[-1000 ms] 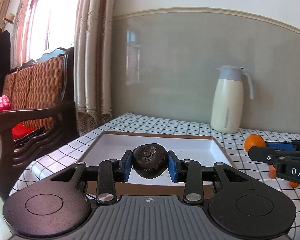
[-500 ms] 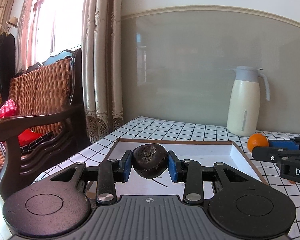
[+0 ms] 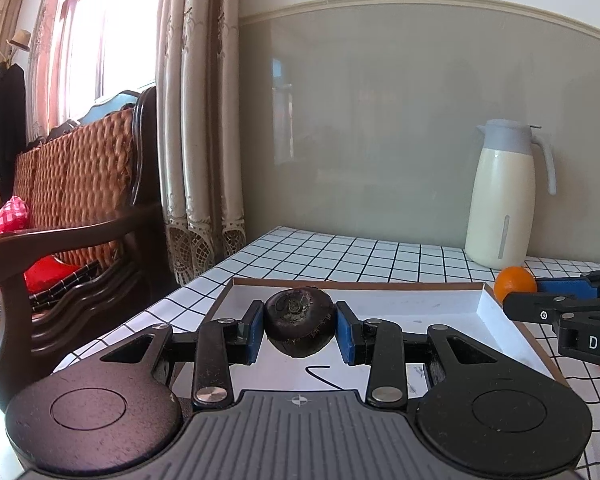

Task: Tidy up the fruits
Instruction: 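Carry the dark fruit and the small orange over the cardboard box, then open both grippers to drop the dark fruit and orange into the box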

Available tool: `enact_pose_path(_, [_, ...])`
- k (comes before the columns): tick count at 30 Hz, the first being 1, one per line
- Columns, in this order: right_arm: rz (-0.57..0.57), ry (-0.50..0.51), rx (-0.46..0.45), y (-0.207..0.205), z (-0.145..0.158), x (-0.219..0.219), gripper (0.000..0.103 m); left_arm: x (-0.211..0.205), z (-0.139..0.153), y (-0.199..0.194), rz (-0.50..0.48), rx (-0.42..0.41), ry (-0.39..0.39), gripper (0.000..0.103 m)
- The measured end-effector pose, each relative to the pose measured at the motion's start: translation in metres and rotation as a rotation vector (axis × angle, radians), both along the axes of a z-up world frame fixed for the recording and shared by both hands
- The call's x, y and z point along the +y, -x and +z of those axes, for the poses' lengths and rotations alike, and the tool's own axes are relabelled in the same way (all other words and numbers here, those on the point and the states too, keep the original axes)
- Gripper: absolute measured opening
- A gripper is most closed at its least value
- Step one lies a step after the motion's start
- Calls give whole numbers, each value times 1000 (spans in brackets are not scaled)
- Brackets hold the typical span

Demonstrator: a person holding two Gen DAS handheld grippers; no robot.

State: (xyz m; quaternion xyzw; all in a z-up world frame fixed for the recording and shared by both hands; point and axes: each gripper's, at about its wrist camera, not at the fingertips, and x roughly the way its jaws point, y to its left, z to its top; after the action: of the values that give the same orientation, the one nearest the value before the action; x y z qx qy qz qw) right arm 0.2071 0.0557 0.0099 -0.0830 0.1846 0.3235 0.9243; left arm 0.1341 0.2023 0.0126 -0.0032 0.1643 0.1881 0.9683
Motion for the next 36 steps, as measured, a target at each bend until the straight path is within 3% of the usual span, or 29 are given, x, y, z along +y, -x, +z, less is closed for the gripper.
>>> enact_pose_path(23, [-22,59,98,-62,-20,23,18,25,-24,-57,24,105,68,37])
enact_pose_path(36, [-9,64,144,-77,-26,30,18,31,-32,-65,43,149,75,37])
